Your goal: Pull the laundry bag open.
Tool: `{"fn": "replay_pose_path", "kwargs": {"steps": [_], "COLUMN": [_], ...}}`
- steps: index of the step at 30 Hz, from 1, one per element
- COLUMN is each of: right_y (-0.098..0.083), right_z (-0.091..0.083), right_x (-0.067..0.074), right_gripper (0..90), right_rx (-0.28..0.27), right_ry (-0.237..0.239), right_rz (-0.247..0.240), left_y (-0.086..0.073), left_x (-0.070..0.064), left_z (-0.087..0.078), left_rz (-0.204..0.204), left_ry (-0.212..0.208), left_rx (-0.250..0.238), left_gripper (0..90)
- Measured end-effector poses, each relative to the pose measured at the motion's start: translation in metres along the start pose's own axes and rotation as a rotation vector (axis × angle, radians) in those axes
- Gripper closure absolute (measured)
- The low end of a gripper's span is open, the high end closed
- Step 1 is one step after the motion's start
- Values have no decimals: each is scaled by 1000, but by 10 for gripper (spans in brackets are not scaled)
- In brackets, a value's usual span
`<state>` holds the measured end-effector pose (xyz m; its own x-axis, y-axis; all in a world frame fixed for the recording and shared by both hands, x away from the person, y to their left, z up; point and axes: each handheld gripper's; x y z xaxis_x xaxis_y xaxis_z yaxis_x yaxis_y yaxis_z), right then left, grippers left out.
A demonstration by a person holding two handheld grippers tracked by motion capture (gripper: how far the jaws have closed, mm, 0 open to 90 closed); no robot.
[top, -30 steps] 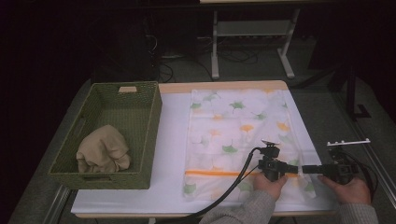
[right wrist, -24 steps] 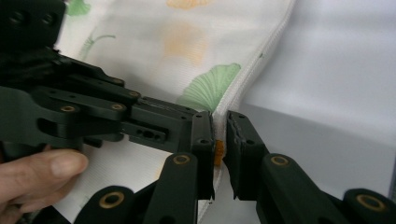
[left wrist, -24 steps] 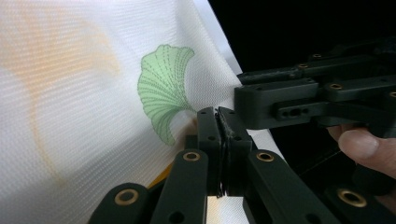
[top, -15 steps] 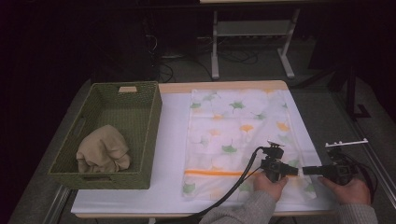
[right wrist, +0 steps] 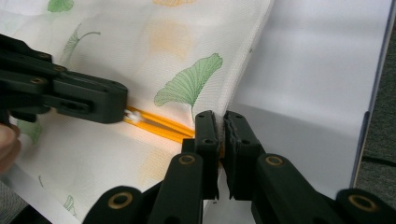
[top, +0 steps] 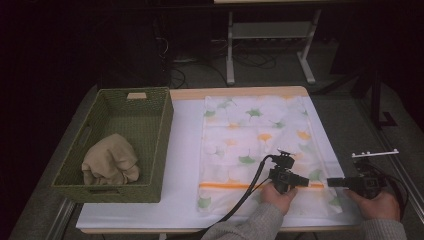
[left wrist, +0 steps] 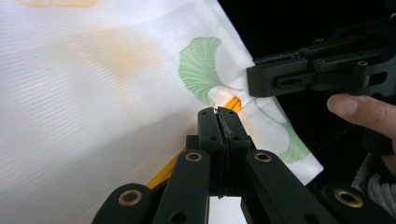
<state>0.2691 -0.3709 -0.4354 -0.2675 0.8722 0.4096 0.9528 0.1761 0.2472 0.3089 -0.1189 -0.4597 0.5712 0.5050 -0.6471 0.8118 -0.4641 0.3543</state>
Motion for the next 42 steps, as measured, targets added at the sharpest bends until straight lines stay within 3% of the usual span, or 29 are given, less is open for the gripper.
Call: {"fn": "replay_pose_path", "kwargs": {"steps": [16,37,42], "right_y": [-2,-3,-4], "right_z": [0,1,1], "right_x": [-1,1,2], "right_gripper": [839,839,839], "right_rx": [-1,2,-3], "right_ry": [-10,-31,-38], "right_rz": [3,5,3], "left_y": [-24,-58,-62], "left_x": [19,48,52], "left_z": [-43,-100,-107], "left_rz": [4,-44,-52], "left_ry": [52,105,98], "left_rx": [-14,-56,-61], "left_gripper": [895,895,895]}}
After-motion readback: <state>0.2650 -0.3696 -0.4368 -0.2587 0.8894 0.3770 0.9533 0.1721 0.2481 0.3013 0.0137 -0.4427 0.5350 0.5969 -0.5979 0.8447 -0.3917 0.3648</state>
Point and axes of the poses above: each handheld gripper's, and its own axes: z roughly forward along the jaws, y roughly out of its top, x roughly to its left, and after that the axes turned 14 degrees about x, right-handed
